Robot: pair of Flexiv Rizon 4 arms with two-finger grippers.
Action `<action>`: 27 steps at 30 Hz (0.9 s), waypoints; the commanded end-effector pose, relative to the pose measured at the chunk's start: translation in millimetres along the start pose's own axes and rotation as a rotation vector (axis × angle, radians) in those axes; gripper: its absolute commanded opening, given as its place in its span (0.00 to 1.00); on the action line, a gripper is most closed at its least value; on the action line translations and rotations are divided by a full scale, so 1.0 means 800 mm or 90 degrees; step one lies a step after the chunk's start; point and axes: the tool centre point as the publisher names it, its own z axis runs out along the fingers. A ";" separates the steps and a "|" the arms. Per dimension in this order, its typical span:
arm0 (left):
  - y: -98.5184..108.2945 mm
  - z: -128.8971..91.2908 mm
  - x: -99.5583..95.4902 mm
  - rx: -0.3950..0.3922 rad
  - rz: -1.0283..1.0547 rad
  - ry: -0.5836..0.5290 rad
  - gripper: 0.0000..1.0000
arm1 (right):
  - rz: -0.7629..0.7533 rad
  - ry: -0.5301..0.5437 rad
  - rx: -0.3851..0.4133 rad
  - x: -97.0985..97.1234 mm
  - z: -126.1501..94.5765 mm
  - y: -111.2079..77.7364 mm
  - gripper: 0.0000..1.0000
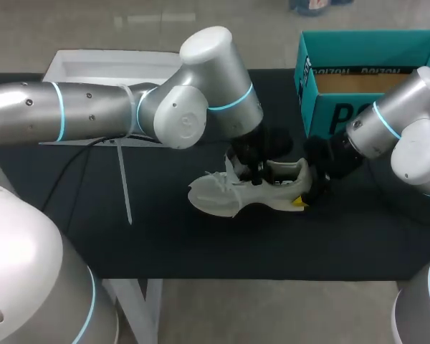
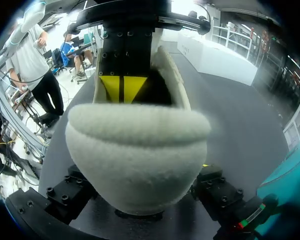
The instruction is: Take the shoe out of the shoebox, open the shoe tongue, remove and reinsert the insole, then place the shoe into the shoebox
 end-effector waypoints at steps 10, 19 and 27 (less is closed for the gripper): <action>0.001 -0.002 0.000 0.001 0.001 0.001 0.00 | 0.000 0.000 0.002 0.000 0.001 0.001 0.00; 0.003 0.012 0.001 -0.044 0.031 -0.019 0.00 | 0.000 0.000 0.002 0.000 0.001 0.001 0.00; 0.013 0.029 -0.012 -0.086 0.040 -0.024 0.00 | 0.000 0.000 0.002 0.000 0.001 0.001 0.00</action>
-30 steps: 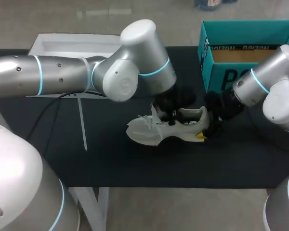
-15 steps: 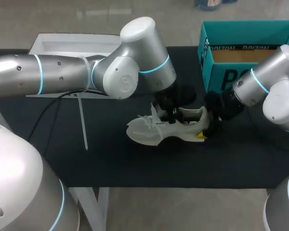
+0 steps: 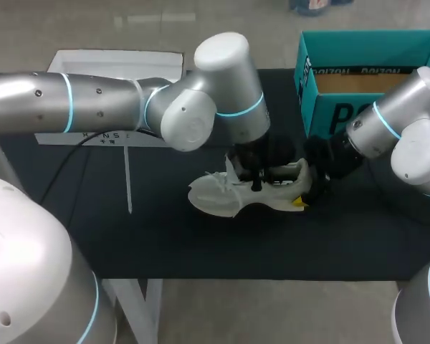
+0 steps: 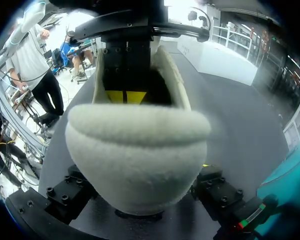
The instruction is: Take the shoe out of the shoebox, open the shoe tongue, remove and reinsert the insole, then place the shoe into the shoebox
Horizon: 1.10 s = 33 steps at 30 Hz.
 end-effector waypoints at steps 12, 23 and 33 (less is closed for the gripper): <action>0.003 0.028 0.012 -0.032 0.008 0.027 0.00 | 0.000 0.000 0.002 0.000 0.001 0.001 0.00; 0.006 0.035 0.038 -0.035 0.024 0.022 0.00 | 0.000 0.000 0.002 0.000 0.001 0.001 0.00; 0.011 0.035 0.039 -0.037 0.018 0.003 0.45 | 0.000 0.000 0.002 0.000 0.001 0.001 0.00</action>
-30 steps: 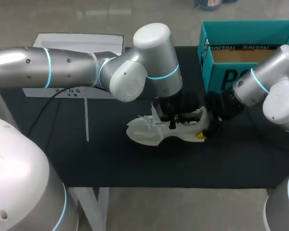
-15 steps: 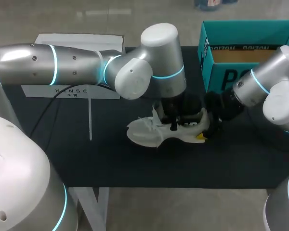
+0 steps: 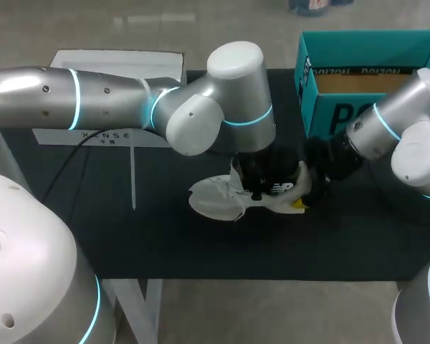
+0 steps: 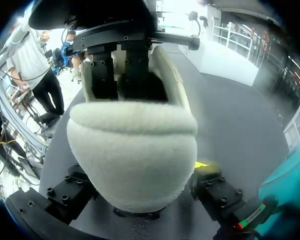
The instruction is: Take the shoe out of the shoebox, open the shoe tongue, remove and reinsert the insole, then place the shoe into the shoebox
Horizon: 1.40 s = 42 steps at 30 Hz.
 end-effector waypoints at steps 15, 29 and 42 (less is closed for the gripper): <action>0.011 0.042 0.005 -0.035 0.023 -0.072 0.37 | 0.002 -0.001 0.002 -0.005 0.000 0.001 0.00; 0.031 0.048 -0.030 -0.055 -0.029 -0.127 0.45 | 0.002 -0.001 0.002 -0.005 0.000 0.001 0.00; 0.027 0.046 -0.036 -0.042 -0.038 -0.131 0.00 | 0.002 -0.001 0.002 -0.005 0.000 0.001 0.00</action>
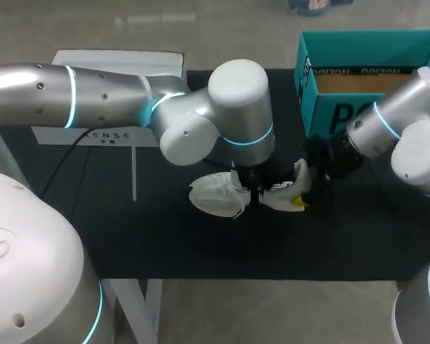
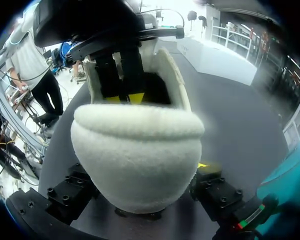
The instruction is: Take the shoe out of the shoebox, open the shoe tongue, remove and reinsert the insole, then place the shoe into the shoebox
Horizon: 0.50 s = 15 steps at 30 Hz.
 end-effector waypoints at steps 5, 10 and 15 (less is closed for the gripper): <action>-0.004 0.040 -0.007 0.022 -0.008 -0.006 0.00 | 0.000 0.002 0.002 0.001 0.001 0.002 0.00; -0.006 0.033 -0.003 0.049 -0.027 0.001 0.00 | 0.000 0.002 0.002 0.001 0.001 0.002 0.00; -0.008 0.021 -0.003 0.060 -0.032 0.010 0.00 | 0.000 0.002 0.002 0.001 0.001 0.002 0.00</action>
